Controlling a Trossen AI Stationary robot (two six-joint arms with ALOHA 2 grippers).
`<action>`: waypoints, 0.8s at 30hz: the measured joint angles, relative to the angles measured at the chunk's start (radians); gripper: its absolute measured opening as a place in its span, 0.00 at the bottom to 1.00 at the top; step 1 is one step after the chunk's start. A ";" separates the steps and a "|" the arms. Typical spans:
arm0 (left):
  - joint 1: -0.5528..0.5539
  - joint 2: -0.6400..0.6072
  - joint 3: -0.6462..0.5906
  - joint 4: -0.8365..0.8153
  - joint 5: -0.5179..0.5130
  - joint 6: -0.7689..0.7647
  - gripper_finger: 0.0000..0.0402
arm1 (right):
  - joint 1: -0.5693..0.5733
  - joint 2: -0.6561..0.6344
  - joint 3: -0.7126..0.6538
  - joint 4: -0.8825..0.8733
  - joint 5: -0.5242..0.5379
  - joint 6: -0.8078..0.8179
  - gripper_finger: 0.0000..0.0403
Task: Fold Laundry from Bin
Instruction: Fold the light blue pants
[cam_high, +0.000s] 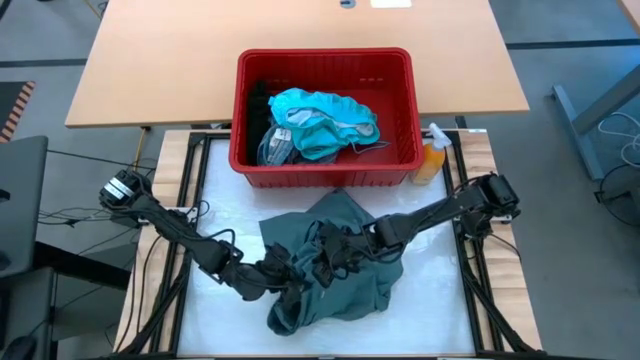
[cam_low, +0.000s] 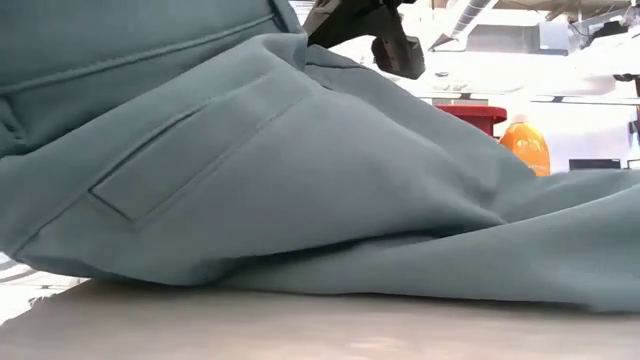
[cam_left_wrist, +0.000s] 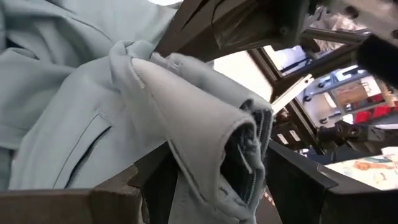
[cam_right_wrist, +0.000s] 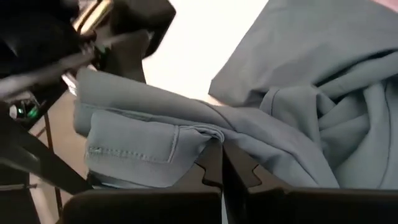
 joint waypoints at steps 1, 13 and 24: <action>0.002 0.000 0.000 -0.015 -0.001 -0.011 0.53 | -0.001 0.000 0.000 0.011 0.001 0.002 0.04; 0.004 0.000 0.000 -0.082 -0.058 -0.045 0.53 | -0.001 0.000 0.000 0.056 -0.016 0.021 0.04; 0.004 0.000 0.000 -0.061 -0.024 0.018 0.09 | -0.001 0.000 0.000 0.069 -0.028 -0.032 0.04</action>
